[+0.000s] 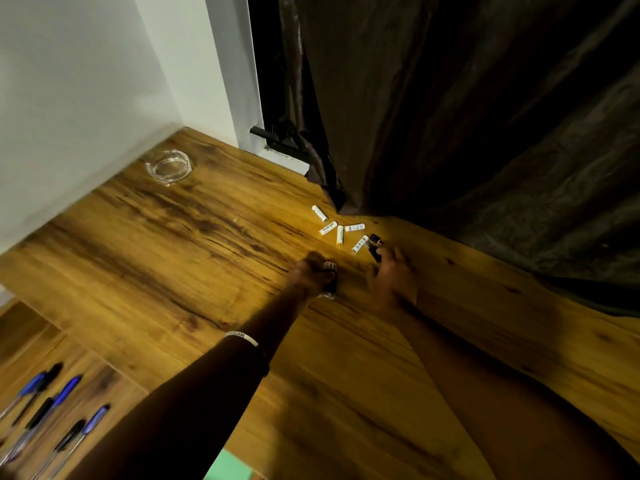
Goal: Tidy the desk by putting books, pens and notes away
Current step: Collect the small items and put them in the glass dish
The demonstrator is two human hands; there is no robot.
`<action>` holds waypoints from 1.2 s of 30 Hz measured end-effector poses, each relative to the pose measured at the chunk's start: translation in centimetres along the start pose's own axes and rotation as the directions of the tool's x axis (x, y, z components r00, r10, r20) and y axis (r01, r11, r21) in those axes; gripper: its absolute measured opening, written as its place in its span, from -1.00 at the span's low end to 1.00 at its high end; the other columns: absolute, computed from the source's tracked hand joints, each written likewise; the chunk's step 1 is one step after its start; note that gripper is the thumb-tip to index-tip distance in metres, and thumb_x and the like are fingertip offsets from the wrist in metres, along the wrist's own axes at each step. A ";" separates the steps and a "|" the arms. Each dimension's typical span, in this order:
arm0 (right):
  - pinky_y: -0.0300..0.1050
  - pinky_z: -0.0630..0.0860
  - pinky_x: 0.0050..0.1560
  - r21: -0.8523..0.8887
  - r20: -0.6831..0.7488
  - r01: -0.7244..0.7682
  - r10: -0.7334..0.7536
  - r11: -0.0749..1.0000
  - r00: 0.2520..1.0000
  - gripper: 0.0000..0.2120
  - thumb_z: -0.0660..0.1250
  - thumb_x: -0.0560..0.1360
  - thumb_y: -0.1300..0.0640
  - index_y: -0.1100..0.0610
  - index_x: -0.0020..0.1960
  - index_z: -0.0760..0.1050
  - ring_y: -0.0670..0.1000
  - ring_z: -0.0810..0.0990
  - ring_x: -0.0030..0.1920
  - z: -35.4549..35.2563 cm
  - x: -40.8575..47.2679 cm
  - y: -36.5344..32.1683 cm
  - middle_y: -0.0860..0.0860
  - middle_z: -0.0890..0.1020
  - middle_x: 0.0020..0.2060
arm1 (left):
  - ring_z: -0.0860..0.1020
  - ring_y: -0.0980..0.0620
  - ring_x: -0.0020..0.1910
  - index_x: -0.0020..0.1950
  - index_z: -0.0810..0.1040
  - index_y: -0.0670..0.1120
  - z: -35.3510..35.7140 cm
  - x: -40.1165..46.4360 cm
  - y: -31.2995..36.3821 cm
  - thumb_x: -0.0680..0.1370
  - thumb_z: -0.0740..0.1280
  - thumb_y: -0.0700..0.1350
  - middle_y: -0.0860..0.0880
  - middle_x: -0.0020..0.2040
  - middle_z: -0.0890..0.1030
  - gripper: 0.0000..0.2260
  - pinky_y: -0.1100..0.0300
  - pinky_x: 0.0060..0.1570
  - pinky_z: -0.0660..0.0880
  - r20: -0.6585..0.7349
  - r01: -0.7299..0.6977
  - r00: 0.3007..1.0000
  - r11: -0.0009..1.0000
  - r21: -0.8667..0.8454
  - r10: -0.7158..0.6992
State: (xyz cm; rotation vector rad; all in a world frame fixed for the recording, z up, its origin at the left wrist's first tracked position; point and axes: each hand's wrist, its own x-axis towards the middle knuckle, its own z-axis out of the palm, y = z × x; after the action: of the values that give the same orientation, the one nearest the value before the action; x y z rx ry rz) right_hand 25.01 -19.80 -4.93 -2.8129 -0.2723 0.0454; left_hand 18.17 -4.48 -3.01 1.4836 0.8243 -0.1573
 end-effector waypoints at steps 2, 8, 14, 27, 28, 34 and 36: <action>0.09 0.40 0.27 -0.009 0.015 -0.035 0.035 0.999 0.999 -0.54 0.24 0.53 0.05 0.04 0.42 0.32 0.14 0.39 0.35 0.0 0.7 0.2 0.11 0.36 0.40 | 0.60 -0.18 0.08 0.24 0.47 -0.15 0.0 0.2 -0.2 0.52 0.36 -0.24 -0.22 0.18 0.56 -0.70 0.01 -0.09 0.63 0.011 0.016 1.000 1.000 -0.007 -0.016; 0.09 0.40 0.27 0.010 0.036 -0.065 0.065 0.998 0.997 -0.55 0.27 0.54 0.07 0.10 0.41 0.34 0.16 0.42 0.33 0.5 1.8 0.3 0.13 0.48 0.31 | 0.57 0.03 -0.22 0.31 0.38 -0.19 -0.2 -0.1 -0.6 0.59 0.26 -0.23 -0.15 0.01 0.54 -0.70 0.30 -0.45 0.56 0.109 0.040 0.994 0.996 -0.084 -0.031; 0.05 0.53 0.13 0.081 -0.002 -0.051 0.051 0.995 0.999 -0.63 0.28 0.54 0.10 0.13 0.33 0.42 0.16 0.53 0.22 1.0 2.4 0.5 0.16 0.57 0.19 | 0.57 -0.02 -0.12 0.30 0.39 -0.26 -0.1 -0.3 -1.0 0.60 0.24 -0.16 -0.22 0.11 0.55 -0.69 0.25 -0.36 0.55 0.203 0.031 0.979 0.991 -0.132 -0.004; -0.13 0.61 -0.24 0.607 0.034 -0.018 -0.003 0.794 0.999 -0.83 0.40 0.47 0.05 0.13 -0.01 0.56 0.00 0.65 -0.17 1.8 -2.4 -4.1 0.00 0.66 -0.18 | 0.59 0.00 -0.36 -0.01 0.54 -0.14 1.2 -0.5 0.5 0.63 0.16 -0.16 -0.10 -0.25 0.59 -0.83 0.23 -0.41 0.49 0.220 0.002 0.972 0.940 -0.342 0.078; -0.02 0.64 -0.18 0.621 0.060 -0.019 -0.024 0.783 0.998 -0.85 0.38 0.48 0.04 0.12 -0.05 0.55 0.01 0.65 -0.17 2.2 -2.6 -4.4 0.00 0.65 -0.20 | 0.60 0.04 -0.42 -0.01 0.54 -0.14 1.2 -0.5 0.5 0.62 0.18 -0.16 -0.08 -0.31 0.62 -0.85 0.25 -0.47 0.49 0.217 0.016 0.974 0.937 -0.350 0.064; -0.09 0.61 -0.10 0.619 0.066 0.041 -0.104 0.785 0.992 -0.87 0.32 0.50 0.10 0.13 -0.03 0.59 -0.02 0.64 -0.12 2.1 -2.2 -3.9 0.02 0.66 -0.14 | 0.57 0.02 -0.42 -0.09 0.52 -0.14 0.3 -0.1 -0.2 0.61 0.20 -0.20 -0.08 -0.32 0.58 -0.87 0.22 -0.40 0.49 0.202 0.024 0.977 0.915 -0.403 0.064; -0.12 0.58 -0.11 0.583 0.012 0.034 -0.051 0.812 0.999 -0.87 0.32 0.50 0.19 0.21 -0.01 0.59 0.02 0.63 -0.11 1.7 -1.0 -3.2 0.09 0.66 -0.12 | 0.56 0.02 -0.35 -0.08 0.54 -0.14 -0.1 0.0 -0.2 0.60 0.23 -0.18 -0.10 -0.23 0.57 -0.88 0.19 -0.33 0.55 0.203 0.076 0.979 0.907 -0.413 0.010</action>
State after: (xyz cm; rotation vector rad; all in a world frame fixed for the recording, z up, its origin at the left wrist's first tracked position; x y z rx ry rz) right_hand 23.35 -16.45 -5.52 -2.1888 -0.2713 0.1330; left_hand 18.00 -4.40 -3.15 1.0282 0.6684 -0.1421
